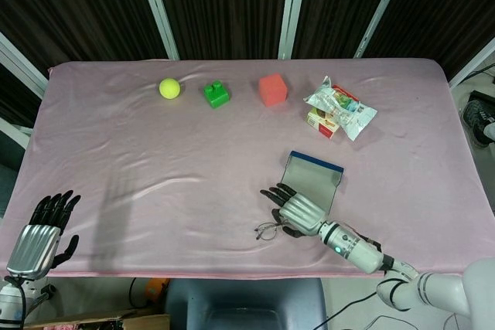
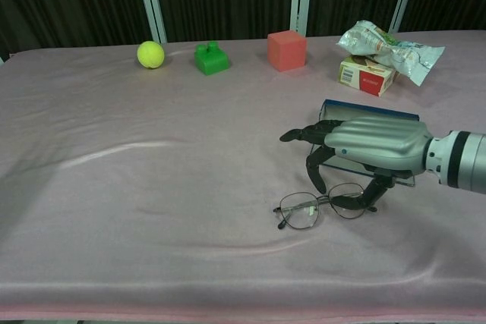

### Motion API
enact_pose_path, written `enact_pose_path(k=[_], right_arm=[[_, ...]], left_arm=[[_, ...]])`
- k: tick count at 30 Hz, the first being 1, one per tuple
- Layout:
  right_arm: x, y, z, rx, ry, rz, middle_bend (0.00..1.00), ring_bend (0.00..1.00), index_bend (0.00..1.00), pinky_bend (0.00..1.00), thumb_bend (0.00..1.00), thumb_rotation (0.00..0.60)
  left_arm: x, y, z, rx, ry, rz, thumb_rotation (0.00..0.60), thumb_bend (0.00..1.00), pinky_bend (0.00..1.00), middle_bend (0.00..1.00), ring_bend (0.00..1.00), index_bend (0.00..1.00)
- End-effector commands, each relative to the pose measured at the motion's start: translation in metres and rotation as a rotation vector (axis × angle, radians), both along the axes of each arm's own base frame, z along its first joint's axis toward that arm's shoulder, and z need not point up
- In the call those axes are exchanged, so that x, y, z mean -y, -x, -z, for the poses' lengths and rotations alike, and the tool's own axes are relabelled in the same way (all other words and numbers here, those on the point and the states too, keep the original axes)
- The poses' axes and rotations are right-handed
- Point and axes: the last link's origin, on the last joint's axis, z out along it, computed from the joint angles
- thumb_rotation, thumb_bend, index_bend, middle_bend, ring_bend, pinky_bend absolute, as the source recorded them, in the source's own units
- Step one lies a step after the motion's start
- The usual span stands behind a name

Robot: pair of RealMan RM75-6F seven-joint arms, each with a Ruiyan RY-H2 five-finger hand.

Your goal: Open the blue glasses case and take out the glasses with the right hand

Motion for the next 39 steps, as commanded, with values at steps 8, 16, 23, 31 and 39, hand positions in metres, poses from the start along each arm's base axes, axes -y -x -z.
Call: enact_pose_path(k=[8,16,23,31,39], right_arm=[[0.0,0.0,0.004,-0.004,-0.004,0.004,0.03,0.0,0.66,0.0,0.51,0.6],[0.001,0.001,0.005,-0.003,-0.001,0.005,0.03,0.0,0.68,0.0,0.52,0.6],[-0.001,0.0,0.009,-0.009,-0.005,-0.001,0.04,0.0,0.69,0.0,0.53,0.6],[-0.001,-0.004,0.009,-0.005,0.0,-0.003,0.04,0.0,0.69,0.0,0.53,0.6],[-0.002,-0.007,0.011,-0.02,-0.004,-0.018,0.05,0.0,0.7,0.0,0.55,0.6]], left_arm=[[0.001,0.0,0.0,-0.001,0.0,0.002,0.6,0.41,0.04,0.0,0.0,0.0],[0.001,0.0,-0.001,0.001,-0.001,0.002,0.6,0.41,0.04,0.0,0.0,0.0],[0.001,0.0,-0.001,0.002,0.0,0.003,0.6,0.41,0.04,0.0,0.0,0.0],[0.001,0.0,-0.001,0.004,-0.001,0.003,0.6,0.41,0.04,0.0,0.0,0.0],[0.001,0.0,-0.002,0.006,-0.001,0.005,0.6,0.41,0.04,0.0,0.0,0.0]])
